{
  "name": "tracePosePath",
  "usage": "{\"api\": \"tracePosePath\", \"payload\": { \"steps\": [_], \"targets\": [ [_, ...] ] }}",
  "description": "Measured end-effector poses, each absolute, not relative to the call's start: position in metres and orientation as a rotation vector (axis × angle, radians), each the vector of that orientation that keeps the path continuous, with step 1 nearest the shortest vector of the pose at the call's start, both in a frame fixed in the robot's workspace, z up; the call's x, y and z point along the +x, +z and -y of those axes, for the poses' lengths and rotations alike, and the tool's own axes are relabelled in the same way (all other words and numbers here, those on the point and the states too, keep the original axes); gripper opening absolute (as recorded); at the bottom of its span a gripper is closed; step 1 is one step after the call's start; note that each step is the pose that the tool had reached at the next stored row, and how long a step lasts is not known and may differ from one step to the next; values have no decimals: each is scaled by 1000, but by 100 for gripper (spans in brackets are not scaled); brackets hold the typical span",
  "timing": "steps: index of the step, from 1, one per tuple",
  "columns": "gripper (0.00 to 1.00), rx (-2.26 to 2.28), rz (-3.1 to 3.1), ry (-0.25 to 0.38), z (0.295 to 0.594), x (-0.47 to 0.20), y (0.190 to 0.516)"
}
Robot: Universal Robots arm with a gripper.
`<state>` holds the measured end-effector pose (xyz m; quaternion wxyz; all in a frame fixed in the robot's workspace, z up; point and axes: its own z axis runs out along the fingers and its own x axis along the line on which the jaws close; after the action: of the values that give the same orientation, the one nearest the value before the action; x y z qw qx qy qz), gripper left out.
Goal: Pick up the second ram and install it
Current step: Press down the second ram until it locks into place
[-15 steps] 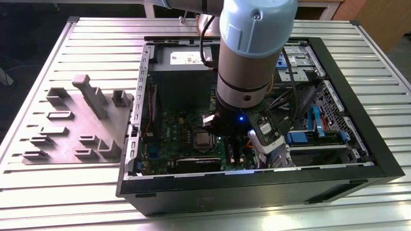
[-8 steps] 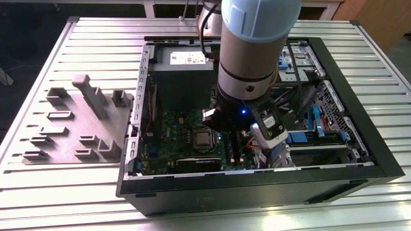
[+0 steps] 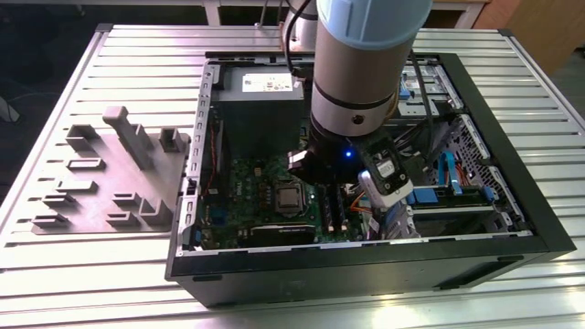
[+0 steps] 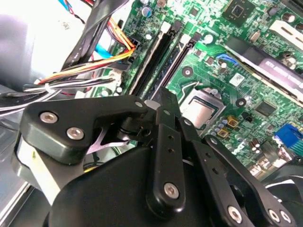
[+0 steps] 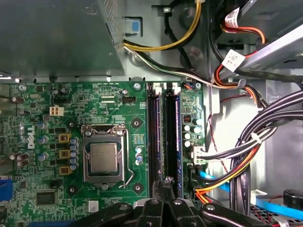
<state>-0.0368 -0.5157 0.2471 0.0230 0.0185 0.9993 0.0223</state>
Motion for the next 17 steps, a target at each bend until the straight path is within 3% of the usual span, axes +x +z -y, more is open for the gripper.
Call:
{"api": "tracePosePath", "payload": {
  "steps": [9,17],
  "targets": [
    [10,57,-3094,69,493,-37,247],
    [10,57,-3094,69,493,-37,257]
  ]
}}
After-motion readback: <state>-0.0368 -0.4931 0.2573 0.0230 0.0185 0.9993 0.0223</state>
